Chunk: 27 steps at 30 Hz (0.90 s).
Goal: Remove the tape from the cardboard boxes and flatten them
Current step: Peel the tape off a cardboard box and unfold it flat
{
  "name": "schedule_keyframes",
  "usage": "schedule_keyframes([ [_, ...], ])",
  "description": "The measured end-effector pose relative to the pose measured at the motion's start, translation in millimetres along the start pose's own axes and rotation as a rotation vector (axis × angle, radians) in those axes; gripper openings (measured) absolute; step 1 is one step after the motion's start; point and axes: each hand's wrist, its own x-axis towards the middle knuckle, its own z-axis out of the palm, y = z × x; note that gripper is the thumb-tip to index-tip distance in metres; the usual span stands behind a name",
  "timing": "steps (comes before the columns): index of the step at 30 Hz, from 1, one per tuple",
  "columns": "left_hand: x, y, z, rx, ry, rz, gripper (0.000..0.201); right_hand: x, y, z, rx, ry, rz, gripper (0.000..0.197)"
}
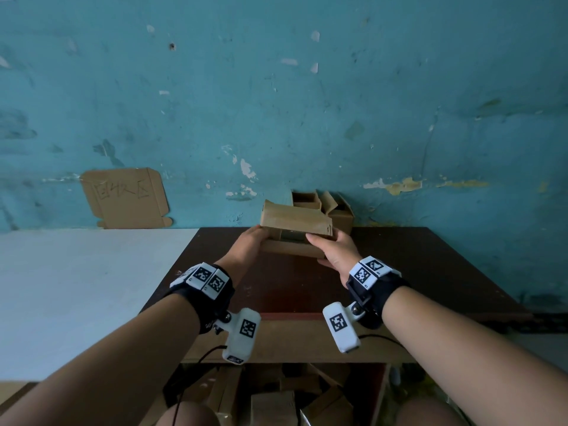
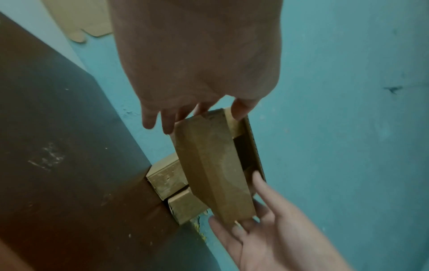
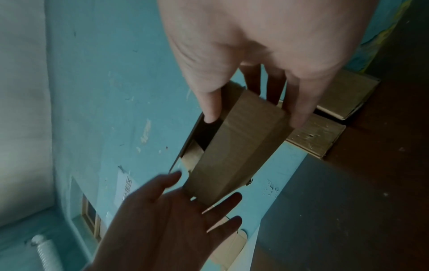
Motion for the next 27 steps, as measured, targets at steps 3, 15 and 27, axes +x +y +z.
schedule_keyframes([
  [3, -1.2, -2.0, 10.6, 0.163, 0.075, 0.017, 0.045, -0.6, -3.3, 10.8, -0.085, 0.071, -0.022, 0.050],
  [15, -6.4, 9.2, 19.3, 0.309, 0.463, 0.156, 0.053, -12.4, -21.0, 35.9, -0.226, 0.289, -0.123, 0.065],
  [27, -14.6, 24.3, 12.6, 0.462, 0.483, 0.151, 0.044, -38.2, -41.7, 20.8, -0.379, 0.298, -0.198, 0.033],
])
